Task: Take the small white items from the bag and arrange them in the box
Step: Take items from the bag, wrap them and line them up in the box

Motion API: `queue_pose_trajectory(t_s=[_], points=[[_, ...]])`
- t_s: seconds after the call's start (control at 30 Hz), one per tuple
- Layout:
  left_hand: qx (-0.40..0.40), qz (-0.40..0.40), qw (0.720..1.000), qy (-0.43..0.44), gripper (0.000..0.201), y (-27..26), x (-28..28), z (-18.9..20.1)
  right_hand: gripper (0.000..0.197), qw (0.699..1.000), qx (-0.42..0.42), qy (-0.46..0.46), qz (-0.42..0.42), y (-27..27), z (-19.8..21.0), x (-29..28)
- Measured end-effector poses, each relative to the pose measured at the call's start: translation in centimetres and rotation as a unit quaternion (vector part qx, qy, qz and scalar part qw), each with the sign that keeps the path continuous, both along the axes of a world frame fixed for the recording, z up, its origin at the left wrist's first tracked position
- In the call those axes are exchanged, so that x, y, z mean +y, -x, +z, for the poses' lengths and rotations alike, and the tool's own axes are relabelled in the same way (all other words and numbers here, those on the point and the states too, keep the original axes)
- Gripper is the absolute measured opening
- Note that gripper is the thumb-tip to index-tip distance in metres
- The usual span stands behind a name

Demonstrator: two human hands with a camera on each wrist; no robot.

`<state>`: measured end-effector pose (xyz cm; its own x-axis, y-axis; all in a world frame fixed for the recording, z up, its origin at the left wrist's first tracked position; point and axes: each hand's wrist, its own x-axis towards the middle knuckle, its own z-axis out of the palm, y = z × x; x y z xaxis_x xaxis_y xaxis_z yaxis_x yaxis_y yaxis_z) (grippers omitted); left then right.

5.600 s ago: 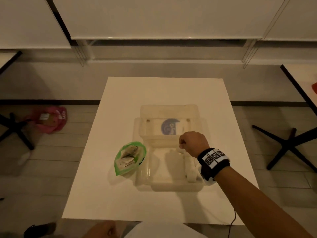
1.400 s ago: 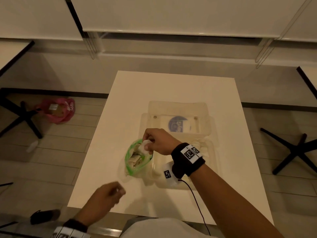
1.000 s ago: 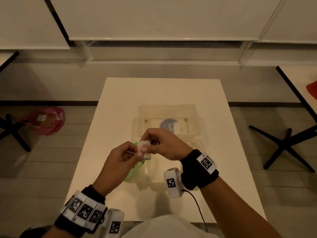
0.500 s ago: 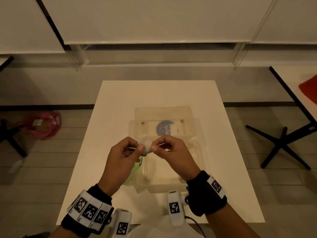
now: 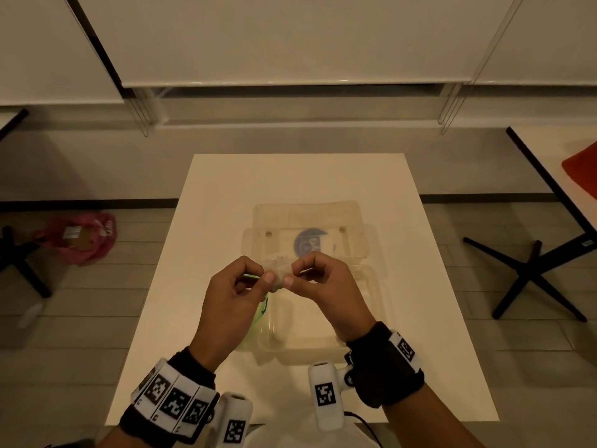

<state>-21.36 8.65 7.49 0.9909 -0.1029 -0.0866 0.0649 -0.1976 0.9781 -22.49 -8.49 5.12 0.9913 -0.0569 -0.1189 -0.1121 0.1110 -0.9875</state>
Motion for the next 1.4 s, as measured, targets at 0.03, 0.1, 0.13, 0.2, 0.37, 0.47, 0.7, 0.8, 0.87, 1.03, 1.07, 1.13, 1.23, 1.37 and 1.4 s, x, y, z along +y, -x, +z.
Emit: queue_pose_trajectory(t_s=[0.03,0.1,0.13,0.2,0.37,0.47,0.7,0.8,0.87,1.03,1.07,1.13,1.23,1.37,1.4], points=[[0.0,0.002,1.0,-0.001,0.014,0.0,0.0,0.0,0.017,1.0,-0.001,-0.003,-0.006,0.0,-0.1,-0.1],[0.002,0.004,1.0,0.0,0.015,0.0,0.0,0.0,0.017,1.0,-0.002,-0.007,-0.011,0.0,-0.1,-0.2],[0.002,0.003,1.0,0.001,0.015,0.0,0.0,0.1,0.016,1.0,-0.002,-0.007,-0.008,0.0,-0.1,-0.2],[-0.001,0.001,1.0,0.001,0.015,0.1,-0.1,0.1,0.017,1.0,-0.002,-0.004,0.001,0.1,-0.1,-0.1],[-0.008,-0.005,1.0,-0.005,0.015,0.2,-0.5,0.3,0.02,1.0,-0.007,-0.022,-0.014,0.0,0.1,0.1],[-0.021,0.0,1.0,-0.014,0.014,0.1,-0.6,0.1,0.018,0.998,-0.018,-0.042,-0.037,0.1,0.4,0.0],[-0.064,0.007,0.997,-0.032,0.008,0.2,-0.8,-0.2,0.01,0.997,0.014,-0.022,-0.074,0.2,0.3,0.1],[-0.074,0.017,0.996,-0.043,0.011,0.2,-0.9,-0.4,0.008,0.996,0.006,-0.046,-0.076,0.4,0.4,0.0],[-0.073,0.02,0.996,-0.039,0.013,0.3,-1.1,-0.3,0.011,0.996,-0.01,-0.045,-0.075,0.3,0.3,-0.1],[-0.079,0.018,0.996,-0.031,0.012,0.3,-1.3,-0.4,0.007,0.997,-0.001,-0.035,-0.069,0.4,0.4,0.0],[-0.08,0.018,0.996,-0.026,0.012,0.3,-1.3,-0.4,0.008,0.997,0.002,-0.032,-0.076,0.5,0.5,0.0],[-0.075,0.009,0.997,-0.013,0.013,0.4,-1.4,-0.3,0.012,0.997,-0.004,-0.03,-0.075,0.5,0.5,0.1],[-0.063,-0.008,0.998,0.003,0.014,0.5,-1.5,0.0,0.015,0.996,-0.013,-0.078,-0.046,0.5,1.0,0.0],[-0.076,-0.016,0.997,0.002,0.014,0.3,-1.4,0.4,0.011,0.999,-0.046,0.002,-0.029,0.6,0.9,-0.1],[-0.085,-0.01,0.996,-0.004,0.011,0.1,-1.4,0.5,0.011,0.998,-0.054,0.011,-0.025,0.6,0.8,-0.2]])
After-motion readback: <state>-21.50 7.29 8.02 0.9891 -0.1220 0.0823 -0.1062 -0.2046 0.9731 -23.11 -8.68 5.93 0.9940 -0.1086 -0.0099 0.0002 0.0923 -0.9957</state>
